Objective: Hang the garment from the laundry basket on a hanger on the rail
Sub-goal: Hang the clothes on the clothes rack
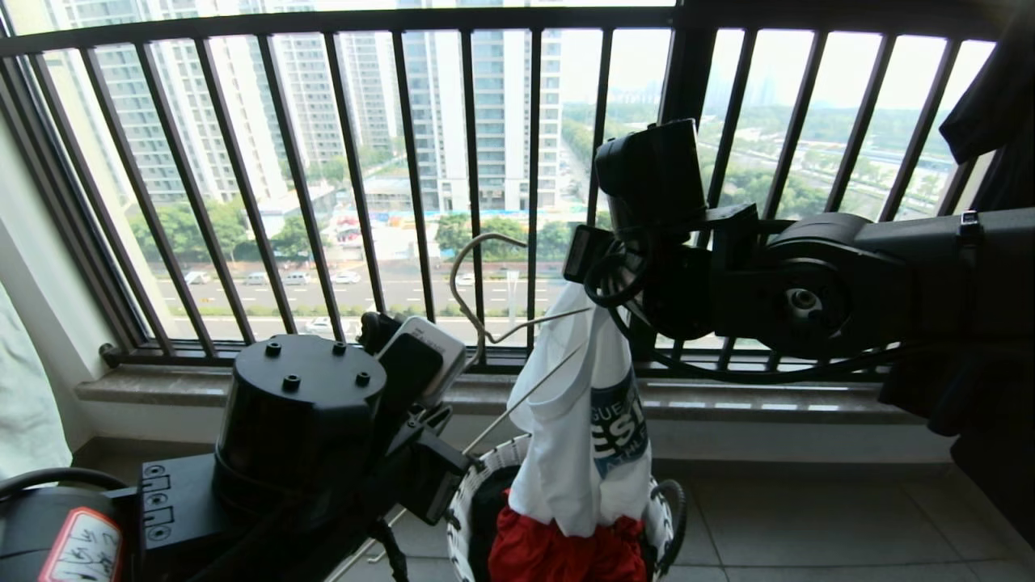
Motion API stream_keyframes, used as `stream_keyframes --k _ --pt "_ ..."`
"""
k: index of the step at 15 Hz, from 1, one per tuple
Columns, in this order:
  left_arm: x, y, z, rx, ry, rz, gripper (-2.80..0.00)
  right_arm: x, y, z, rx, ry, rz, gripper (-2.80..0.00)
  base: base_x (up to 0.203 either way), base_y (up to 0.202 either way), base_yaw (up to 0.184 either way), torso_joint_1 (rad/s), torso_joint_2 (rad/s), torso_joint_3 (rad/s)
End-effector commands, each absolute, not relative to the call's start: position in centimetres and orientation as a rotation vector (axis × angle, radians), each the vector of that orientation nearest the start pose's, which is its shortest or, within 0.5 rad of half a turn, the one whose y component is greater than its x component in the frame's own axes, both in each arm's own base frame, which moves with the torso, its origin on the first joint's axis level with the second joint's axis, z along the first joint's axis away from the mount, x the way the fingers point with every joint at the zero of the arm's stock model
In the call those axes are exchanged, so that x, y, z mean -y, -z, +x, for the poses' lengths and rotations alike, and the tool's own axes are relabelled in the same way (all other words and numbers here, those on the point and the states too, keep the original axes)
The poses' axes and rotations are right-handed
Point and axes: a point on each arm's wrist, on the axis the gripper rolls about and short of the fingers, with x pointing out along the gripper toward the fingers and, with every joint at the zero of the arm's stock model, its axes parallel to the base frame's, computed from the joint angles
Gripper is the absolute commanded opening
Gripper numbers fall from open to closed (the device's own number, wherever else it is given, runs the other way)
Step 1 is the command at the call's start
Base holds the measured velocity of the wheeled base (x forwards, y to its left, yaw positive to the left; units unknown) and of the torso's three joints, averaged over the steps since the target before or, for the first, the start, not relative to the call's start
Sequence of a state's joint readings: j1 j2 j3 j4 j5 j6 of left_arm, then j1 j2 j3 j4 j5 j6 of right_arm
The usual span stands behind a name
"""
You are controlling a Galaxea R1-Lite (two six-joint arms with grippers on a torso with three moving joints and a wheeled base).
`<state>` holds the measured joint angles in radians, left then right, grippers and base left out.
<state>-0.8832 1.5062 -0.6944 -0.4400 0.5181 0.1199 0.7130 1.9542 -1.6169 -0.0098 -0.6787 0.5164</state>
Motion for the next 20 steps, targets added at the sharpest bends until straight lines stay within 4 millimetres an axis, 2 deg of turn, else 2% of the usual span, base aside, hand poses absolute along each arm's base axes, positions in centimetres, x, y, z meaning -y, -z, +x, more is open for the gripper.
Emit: stream_keyframes --k 1,4,7,13,16,20 --pt "18.3 -19.5 16.6 -0.246 0.372 0.335 -2.8 -25.0 -26.5 30.9 -0.283 0.056 0.377 -2.8 0.0 0.0 0.0 0.0 0.0 0.0" --pt "18.2 -19.6 16.4 -0.243 0.375 0.332 -2.8 -25.3 -27.5 30.5 -0.294 0.06 0.516 -2.8 0.0 0.0 0.0 0.0 0.0 0.0" --pt "18.1 -19.6 16.0 -0.252 0.45 0.307 -2.8 -25.7 -27.8 29.9 -0.343 -0.019 0.619 -2.8 0.0 0.0 0.0 0.0 0.0 0.0" --pt "18.3 -19.2 16.2 -0.269 0.459 0.279 -2.8 -25.4 -29.1 29.2 -0.409 -0.122 0.762 -2.8 0.0 0.0 0.0 0.0 0.0 0.0" --pt "18.0 -19.2 16.9 -0.271 0.42 0.281 -2.8 -25.2 -30.5 29.4 -0.379 -0.118 0.892 -2.8 0.0 0.0 0.0 0.0 0.0 0.0" --pt "17.0 -19.7 18.8 -0.264 0.312 0.27 -2.8 -24.7 -31.6 29.7 -0.347 -0.113 0.964 -2.8 0.0 0.0 0.0 0.0 0.0 0.0"
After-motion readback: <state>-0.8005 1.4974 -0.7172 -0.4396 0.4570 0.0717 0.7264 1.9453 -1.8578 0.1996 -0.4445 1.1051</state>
